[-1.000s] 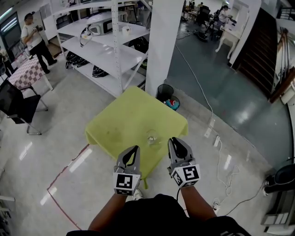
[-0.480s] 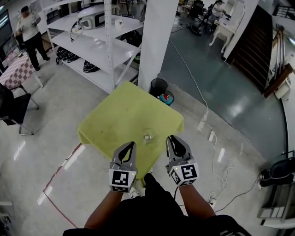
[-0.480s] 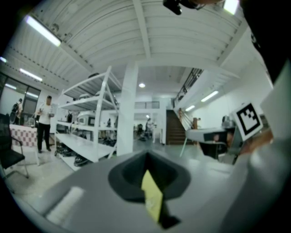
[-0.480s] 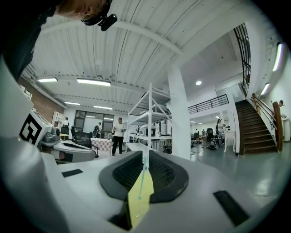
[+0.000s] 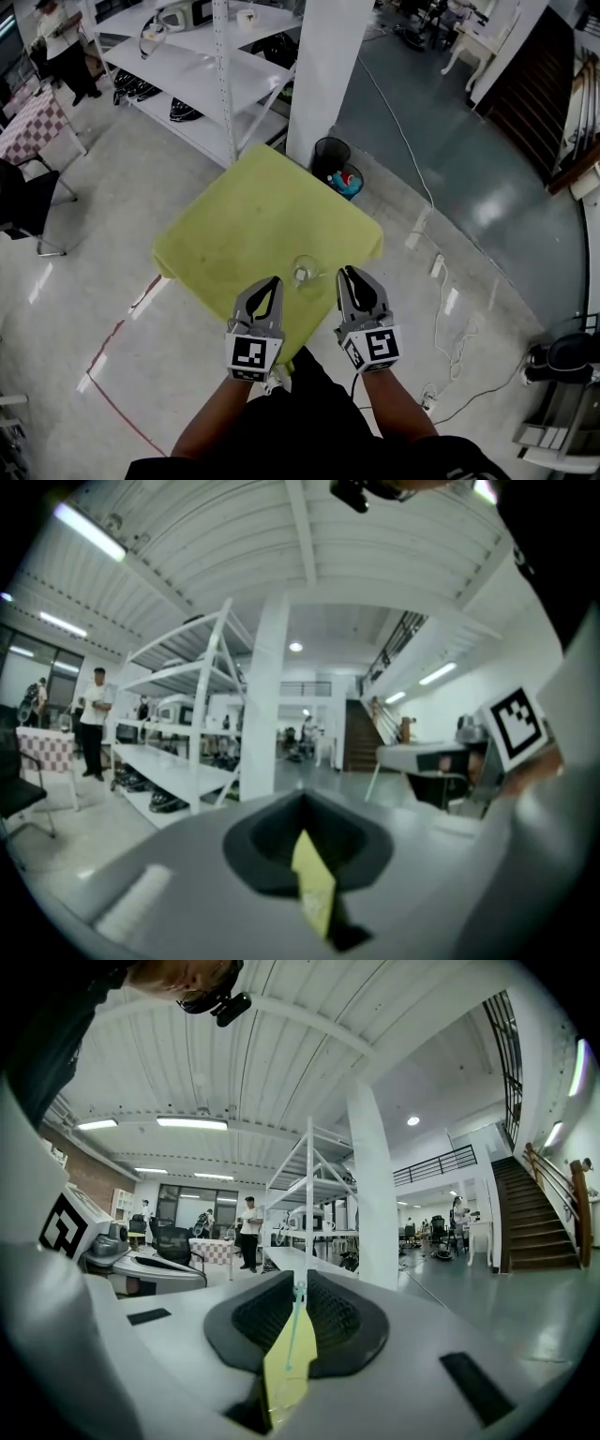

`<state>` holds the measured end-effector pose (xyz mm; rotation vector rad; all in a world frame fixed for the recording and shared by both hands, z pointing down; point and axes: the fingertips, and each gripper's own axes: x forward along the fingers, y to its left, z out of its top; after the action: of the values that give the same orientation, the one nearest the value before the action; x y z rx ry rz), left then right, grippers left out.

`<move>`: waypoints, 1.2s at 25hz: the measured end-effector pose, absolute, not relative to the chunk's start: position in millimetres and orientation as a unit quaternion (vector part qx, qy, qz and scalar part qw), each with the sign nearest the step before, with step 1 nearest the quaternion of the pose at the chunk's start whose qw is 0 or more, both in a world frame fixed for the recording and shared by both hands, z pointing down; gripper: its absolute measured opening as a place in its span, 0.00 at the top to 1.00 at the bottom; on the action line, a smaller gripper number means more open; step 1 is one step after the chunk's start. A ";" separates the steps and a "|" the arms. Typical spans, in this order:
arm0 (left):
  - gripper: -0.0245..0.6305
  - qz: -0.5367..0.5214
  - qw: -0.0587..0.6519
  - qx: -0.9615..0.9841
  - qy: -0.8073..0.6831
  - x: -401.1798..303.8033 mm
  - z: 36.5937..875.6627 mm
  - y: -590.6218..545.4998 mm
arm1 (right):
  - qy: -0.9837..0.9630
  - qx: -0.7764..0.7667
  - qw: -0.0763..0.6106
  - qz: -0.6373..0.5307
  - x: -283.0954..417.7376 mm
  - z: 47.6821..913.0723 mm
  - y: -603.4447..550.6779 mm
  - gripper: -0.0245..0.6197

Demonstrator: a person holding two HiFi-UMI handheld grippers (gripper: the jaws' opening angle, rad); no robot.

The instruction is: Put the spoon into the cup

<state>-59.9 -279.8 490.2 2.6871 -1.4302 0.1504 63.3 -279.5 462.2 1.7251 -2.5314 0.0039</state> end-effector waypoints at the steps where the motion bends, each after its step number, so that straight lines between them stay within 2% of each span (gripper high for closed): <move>1: 0.95 0.052 0.047 0.881 -0.468 -58.3 496.1 -283.2 | -0.827 0.561 0.042 0.004 63.0 467.2 -283.1 0.89; 11: 0.95 0.087 0.079 0.875 -0.470 -51.7 548.8 -319.2 | -0.838 0.539 0.068 0.058 56.7 536.5 -329.0 0.89; 30: 0.95 0.142 0.082 0.870 -0.465 -46.7 625.6 -363.5 | -0.832 0.527 0.132 0.115 52.6 655.1 -353.2 0.89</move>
<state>-46.7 -363.5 625.6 2.6000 -1.3879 0.4228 52.6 -353.2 655.1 1.5289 -2.4131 0.3346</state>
